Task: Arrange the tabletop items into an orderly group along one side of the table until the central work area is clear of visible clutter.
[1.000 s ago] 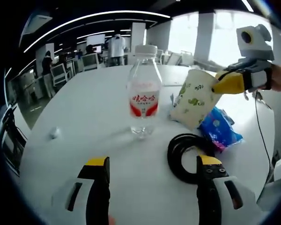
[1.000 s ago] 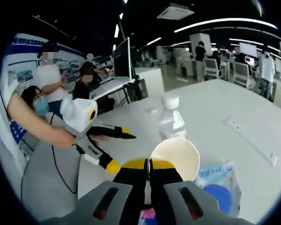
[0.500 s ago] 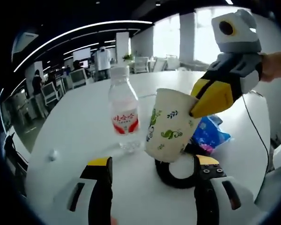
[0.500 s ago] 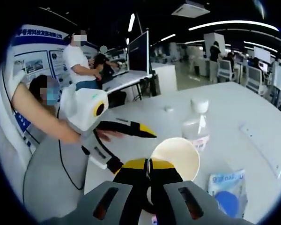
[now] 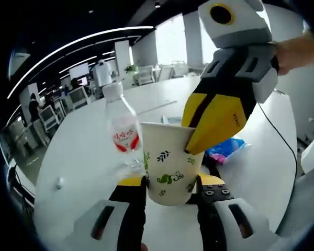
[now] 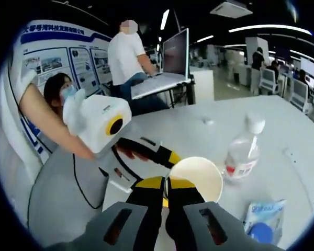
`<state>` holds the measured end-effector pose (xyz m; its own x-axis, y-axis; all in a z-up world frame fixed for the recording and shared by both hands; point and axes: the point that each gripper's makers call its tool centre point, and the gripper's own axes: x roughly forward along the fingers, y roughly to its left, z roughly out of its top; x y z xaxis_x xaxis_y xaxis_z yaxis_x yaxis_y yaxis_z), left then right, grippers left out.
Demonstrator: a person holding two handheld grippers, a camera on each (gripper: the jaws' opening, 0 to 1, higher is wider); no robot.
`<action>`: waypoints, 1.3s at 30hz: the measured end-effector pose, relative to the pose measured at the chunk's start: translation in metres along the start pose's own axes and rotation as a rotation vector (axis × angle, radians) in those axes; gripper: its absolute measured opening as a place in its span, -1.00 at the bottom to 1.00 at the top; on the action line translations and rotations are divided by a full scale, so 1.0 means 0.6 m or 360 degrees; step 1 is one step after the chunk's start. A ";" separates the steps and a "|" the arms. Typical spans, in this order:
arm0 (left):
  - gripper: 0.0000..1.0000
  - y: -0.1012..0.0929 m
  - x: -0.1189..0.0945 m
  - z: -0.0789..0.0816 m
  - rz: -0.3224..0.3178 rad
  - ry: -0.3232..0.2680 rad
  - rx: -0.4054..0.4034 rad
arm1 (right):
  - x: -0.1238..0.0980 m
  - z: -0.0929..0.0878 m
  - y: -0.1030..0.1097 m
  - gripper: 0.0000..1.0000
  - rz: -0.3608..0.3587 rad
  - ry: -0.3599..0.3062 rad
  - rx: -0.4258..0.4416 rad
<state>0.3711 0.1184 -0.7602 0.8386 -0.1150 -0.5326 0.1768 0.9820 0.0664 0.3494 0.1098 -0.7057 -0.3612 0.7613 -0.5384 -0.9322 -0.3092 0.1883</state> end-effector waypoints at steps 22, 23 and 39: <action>-0.33 -0.014 -0.018 -0.085 0.0039 0.0176 -0.0113 | 0.080 -0.022 0.079 -0.95 0.0121 0.0179 -0.0243; -0.33 -0.015 -0.019 -0.087 0.0040 0.0185 -0.0113 | 0.081 -0.024 0.079 -0.95 0.0120 0.0184 -0.0240; -0.33 -0.027 -0.018 -0.117 -0.0004 0.0254 -0.0173 | 0.092 -0.049 0.090 -0.95 0.0135 0.0216 -0.0178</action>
<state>0.3229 0.1142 -0.8150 0.7443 -0.1005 -0.6602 0.1145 0.9932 -0.0221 0.2796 0.1183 -0.7496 -0.4246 0.6484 -0.6319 -0.8875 -0.4361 0.1489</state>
